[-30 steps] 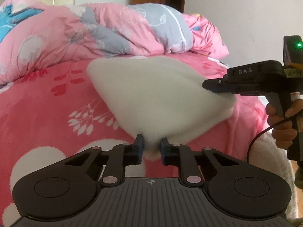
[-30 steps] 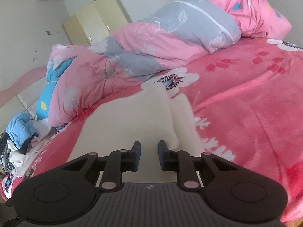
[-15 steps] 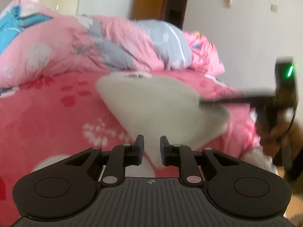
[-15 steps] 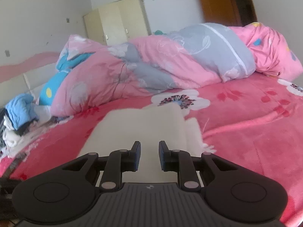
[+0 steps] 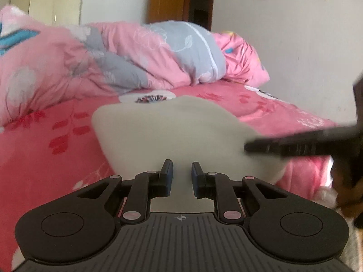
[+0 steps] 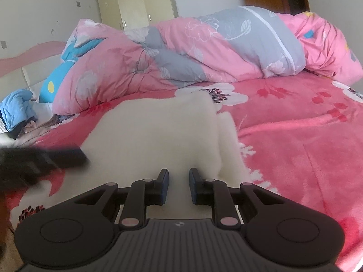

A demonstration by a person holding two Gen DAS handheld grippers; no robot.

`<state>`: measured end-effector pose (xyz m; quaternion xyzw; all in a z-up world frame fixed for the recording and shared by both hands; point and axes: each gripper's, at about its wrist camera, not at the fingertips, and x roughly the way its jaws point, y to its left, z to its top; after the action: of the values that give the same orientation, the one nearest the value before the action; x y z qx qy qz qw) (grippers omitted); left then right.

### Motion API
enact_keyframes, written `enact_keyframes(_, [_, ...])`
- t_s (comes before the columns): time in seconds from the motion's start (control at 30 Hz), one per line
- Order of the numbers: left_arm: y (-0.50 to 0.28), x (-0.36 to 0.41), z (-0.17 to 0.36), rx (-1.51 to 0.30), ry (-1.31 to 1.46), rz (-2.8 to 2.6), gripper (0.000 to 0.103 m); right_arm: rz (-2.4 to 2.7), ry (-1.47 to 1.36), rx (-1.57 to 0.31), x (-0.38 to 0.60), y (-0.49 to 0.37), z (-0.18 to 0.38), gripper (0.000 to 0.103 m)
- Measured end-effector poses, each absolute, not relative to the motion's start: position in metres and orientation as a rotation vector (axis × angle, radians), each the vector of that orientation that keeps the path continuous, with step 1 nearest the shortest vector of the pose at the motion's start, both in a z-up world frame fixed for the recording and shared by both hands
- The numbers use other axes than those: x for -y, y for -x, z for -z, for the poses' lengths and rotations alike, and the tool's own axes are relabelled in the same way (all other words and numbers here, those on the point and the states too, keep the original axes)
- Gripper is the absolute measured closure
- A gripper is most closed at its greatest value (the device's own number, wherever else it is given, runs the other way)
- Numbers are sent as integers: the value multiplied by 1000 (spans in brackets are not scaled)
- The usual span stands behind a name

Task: Fold clothes
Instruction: 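Open the right gripper to release the corner and pull it away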

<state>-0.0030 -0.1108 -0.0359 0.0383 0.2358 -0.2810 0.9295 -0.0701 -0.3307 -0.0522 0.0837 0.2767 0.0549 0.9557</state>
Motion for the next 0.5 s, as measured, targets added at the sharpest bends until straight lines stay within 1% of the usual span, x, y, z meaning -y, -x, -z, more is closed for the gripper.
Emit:
enact_keyframes(0.2, [-1,105,38,-499,-42,588,86,-118,-126,-456,327,60,19,82])
enact_keyframes(0.27, [-1,105,40,-500,-34,597,86,-113,-100,-491,329,48,30,82])
enact_keyframes(0.37, [-1,104,39,-497,-32,610,86,-119,-69,-557,337,34,67,84])
enact_keyframes(0.5, [-1,99,32,-491,-15,621,86,-131,-92,-557,341,35,65,84])
